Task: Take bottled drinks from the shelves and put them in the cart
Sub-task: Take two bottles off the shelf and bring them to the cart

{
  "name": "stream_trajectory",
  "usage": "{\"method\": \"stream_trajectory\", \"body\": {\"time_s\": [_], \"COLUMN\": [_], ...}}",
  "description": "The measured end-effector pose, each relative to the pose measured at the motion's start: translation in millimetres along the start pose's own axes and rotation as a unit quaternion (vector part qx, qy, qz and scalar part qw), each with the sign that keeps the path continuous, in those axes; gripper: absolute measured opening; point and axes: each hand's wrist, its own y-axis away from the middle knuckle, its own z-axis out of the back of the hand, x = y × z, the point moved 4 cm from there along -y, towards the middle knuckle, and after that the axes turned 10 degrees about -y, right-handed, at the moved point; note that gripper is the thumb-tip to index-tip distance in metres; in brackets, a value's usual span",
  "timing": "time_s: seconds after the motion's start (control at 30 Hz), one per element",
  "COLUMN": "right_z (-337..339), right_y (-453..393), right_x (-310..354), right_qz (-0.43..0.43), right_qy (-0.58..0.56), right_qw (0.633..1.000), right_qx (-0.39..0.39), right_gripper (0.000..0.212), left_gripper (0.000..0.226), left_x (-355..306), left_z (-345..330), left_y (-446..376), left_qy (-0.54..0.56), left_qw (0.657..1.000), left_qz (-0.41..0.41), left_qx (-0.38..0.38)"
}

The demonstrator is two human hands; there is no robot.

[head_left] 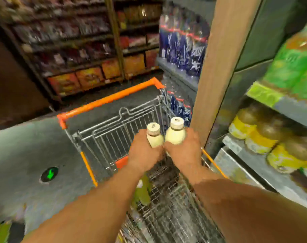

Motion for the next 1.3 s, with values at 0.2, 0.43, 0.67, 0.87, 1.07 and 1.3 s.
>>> {"method": "stream_trajectory", "body": {"time_s": [0.2,0.43,0.67,0.87,1.07,1.3], "right_z": [110,275,458,606,740,862], "right_y": [35,74,144,225,319,436], "right_x": [146,248,278,275,259,247], "right_qz": [0.084,0.141,0.155,0.143,0.132,0.109], "right_qy": [0.001,0.037,0.058,0.072,0.112,0.149], "right_qw": [0.992,0.97,0.941,0.915,0.88,0.843], "right_qx": [-0.092,-0.196,-0.293,-0.369,-0.442,-0.506], "right_gripper": [0.062,0.064,0.07,0.084,0.087,0.081], "left_gripper": [0.032,0.035,0.053,0.053,0.049,0.05], "left_x": [-137,-295,-460,-583,-685,-773], "left_z": [134,193,183,153,117,78], "left_y": [39,88,176,274,396,532], "left_qy": [0.039,0.074,0.074,0.112,0.165,0.208], "left_qw": [0.987,0.968,0.937,0.91,0.872,0.841], "left_qz": [-0.121,-0.205,-0.33,-0.392,-0.457,-0.499], "left_qx": [-0.097,-0.121,-0.093,-0.073,-0.058,0.024]}}
